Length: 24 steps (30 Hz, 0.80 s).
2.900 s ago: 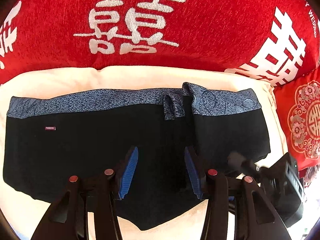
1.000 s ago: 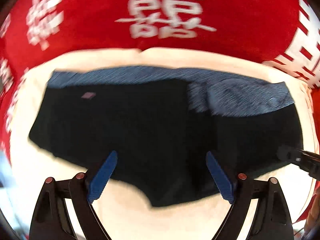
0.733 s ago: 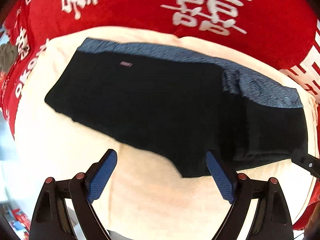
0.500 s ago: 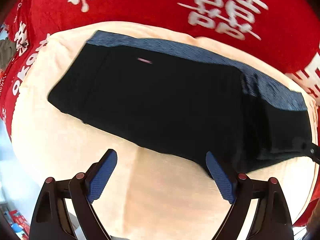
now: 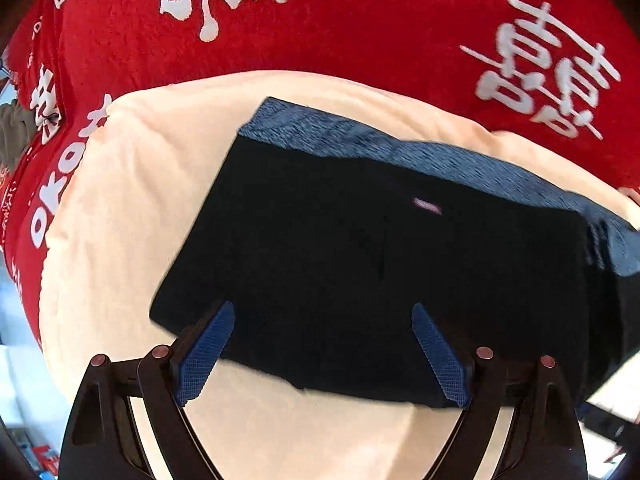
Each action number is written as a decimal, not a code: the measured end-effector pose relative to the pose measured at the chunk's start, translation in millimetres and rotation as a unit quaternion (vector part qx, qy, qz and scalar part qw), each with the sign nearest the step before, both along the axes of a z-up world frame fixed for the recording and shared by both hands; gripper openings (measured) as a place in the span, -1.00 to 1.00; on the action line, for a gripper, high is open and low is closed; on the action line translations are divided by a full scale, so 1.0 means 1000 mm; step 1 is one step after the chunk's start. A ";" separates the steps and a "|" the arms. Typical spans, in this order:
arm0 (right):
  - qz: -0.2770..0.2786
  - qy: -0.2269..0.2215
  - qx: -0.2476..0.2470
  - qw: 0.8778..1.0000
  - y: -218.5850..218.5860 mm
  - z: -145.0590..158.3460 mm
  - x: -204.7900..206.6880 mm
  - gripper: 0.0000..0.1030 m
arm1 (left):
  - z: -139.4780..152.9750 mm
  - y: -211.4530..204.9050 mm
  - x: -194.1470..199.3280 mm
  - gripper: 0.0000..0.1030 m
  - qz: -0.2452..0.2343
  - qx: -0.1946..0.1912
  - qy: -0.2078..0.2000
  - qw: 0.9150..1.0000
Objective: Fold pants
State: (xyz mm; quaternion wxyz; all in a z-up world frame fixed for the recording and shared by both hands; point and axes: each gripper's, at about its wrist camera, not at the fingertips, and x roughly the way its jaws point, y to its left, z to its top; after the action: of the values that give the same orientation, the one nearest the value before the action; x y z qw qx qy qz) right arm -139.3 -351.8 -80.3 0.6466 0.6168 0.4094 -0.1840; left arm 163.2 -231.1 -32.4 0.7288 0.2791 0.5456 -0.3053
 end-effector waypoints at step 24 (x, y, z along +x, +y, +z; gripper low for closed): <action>0.206 0.097 -0.187 0.956 -0.047 -0.031 0.247 -0.22 | -0.027 0.020 0.035 0.84 -0.018 -0.011 0.001 1.000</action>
State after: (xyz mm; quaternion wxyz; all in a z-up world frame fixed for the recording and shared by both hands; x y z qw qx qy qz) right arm 107.9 -398.9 -111.4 0.7319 0.3659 0.5463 -0.1788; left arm 198.0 -211.5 -59.8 0.7256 0.2808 0.5379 -0.3245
